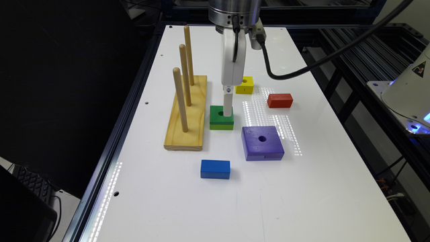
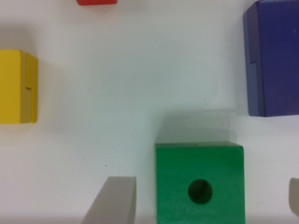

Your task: Pick up green block.

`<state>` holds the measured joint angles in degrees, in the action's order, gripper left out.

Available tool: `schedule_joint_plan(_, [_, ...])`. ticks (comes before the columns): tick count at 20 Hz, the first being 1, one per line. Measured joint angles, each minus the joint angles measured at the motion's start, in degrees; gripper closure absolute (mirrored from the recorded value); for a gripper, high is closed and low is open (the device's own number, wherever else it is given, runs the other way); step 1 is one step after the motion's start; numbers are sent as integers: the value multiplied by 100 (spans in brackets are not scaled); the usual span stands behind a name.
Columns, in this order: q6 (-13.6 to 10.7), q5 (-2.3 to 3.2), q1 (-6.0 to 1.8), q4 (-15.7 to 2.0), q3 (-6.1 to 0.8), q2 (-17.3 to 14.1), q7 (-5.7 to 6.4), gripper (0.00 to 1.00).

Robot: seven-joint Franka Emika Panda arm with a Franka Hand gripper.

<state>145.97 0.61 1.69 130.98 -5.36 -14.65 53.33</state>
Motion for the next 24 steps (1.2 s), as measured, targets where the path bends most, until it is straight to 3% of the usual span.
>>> schedule_joint_plan(8, [159, 1, -1, 1, 1, -187, -1, 0])
schedule_joint_plan(24, [177, 4, -18, -14, 9, -187, -13, 0])
